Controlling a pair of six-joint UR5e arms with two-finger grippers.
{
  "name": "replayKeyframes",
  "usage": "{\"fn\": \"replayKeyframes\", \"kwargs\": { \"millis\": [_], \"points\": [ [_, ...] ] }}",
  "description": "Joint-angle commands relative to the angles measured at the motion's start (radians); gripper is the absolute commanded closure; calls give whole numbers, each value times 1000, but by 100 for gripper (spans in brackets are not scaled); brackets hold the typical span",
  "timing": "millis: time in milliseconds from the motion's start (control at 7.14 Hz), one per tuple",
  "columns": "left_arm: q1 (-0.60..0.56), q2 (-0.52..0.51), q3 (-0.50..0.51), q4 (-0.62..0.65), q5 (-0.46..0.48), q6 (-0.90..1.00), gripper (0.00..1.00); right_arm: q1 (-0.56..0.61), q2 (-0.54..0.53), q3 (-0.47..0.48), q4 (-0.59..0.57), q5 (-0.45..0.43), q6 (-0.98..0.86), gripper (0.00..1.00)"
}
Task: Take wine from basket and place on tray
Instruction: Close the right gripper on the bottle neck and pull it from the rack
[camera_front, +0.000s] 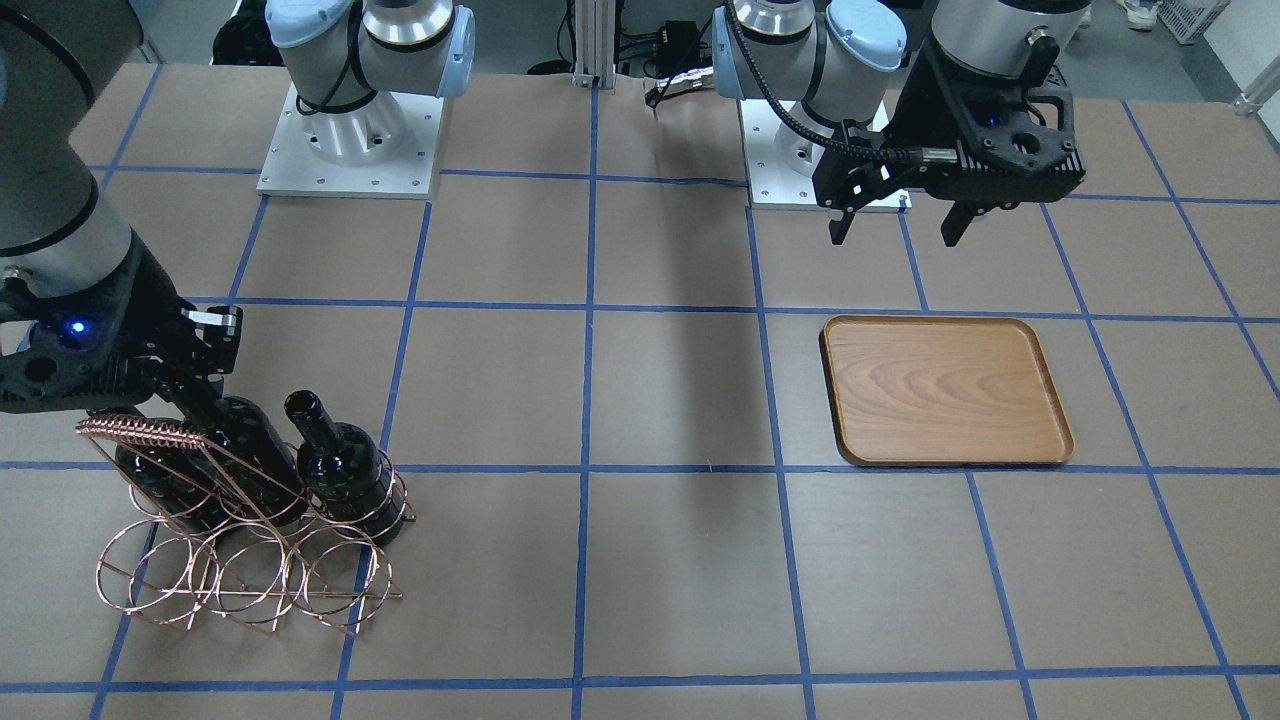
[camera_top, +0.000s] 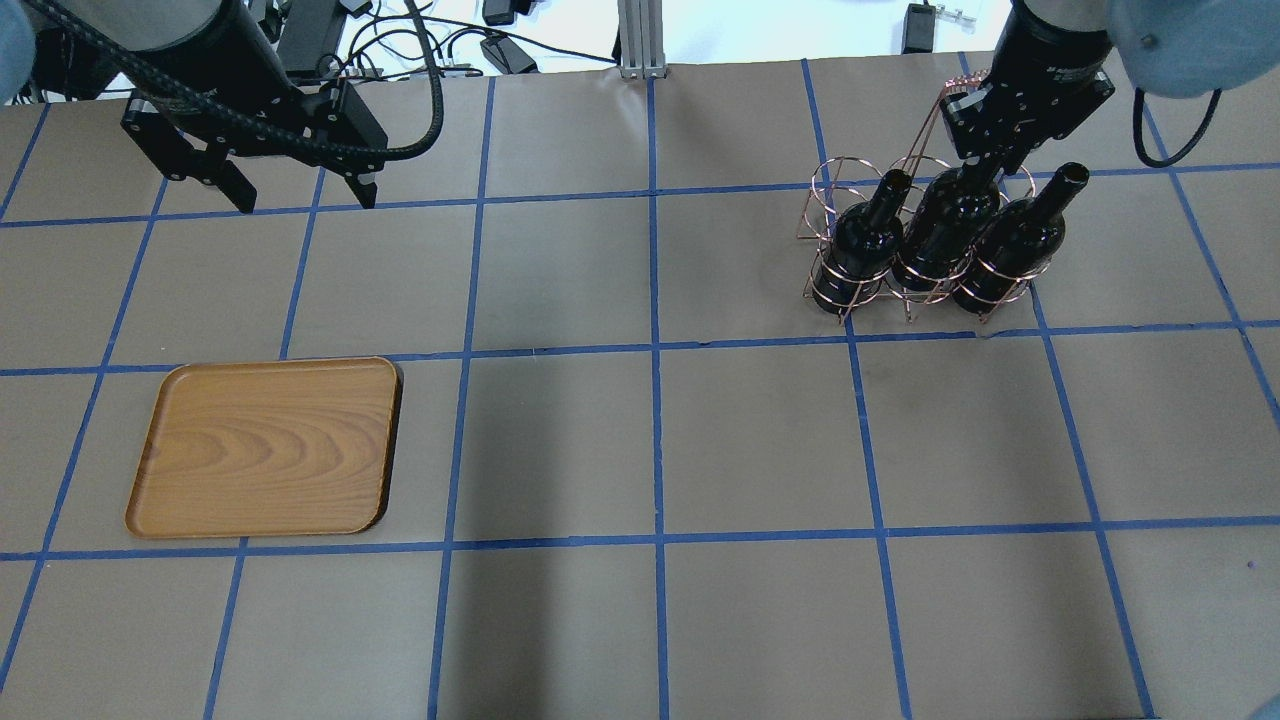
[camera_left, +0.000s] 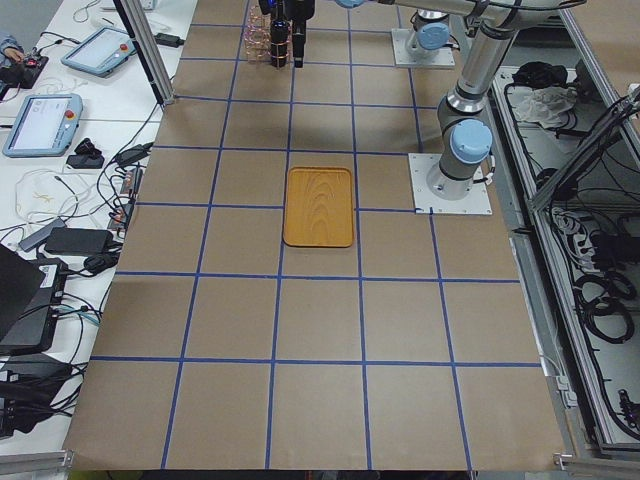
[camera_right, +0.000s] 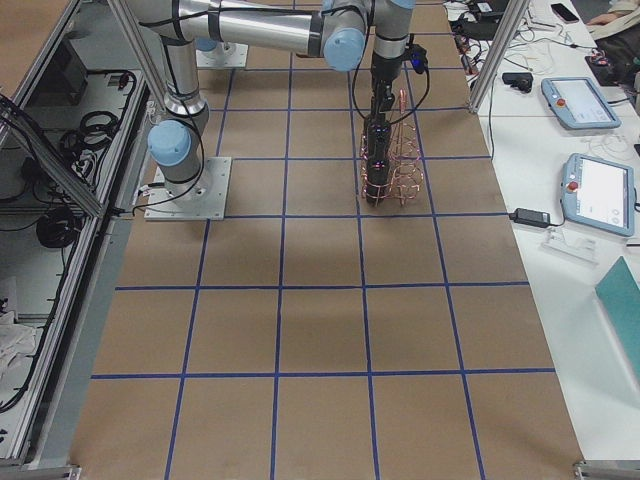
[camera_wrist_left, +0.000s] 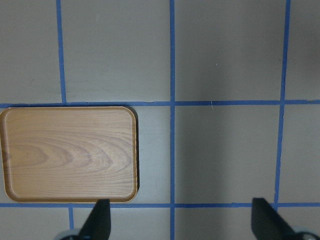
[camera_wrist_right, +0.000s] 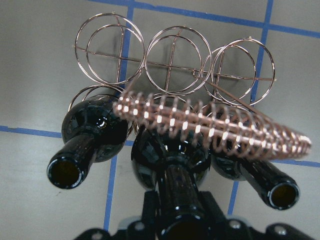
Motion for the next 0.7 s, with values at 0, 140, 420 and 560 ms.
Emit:
{"fn": "replayKeyframes", "kwargs": {
  "millis": [0, 140, 420, 560],
  "points": [
    [0, 0, 0, -1, 0, 0, 0, 3, -42, -75, 140, 0, -5, 100],
    [1, 0, 0, -1, 0, 0, 0, 3, -75, -77, 178, -3, -5, 100],
    [1, 0, 0, 0, 0, 2, 0, 5, -127, -77, 241, -3, -5, 100],
    [0, 0, 0, 0, 0, 2, 0, 8, -155, -77, 265, -2, -4, 100]
  ]
}}
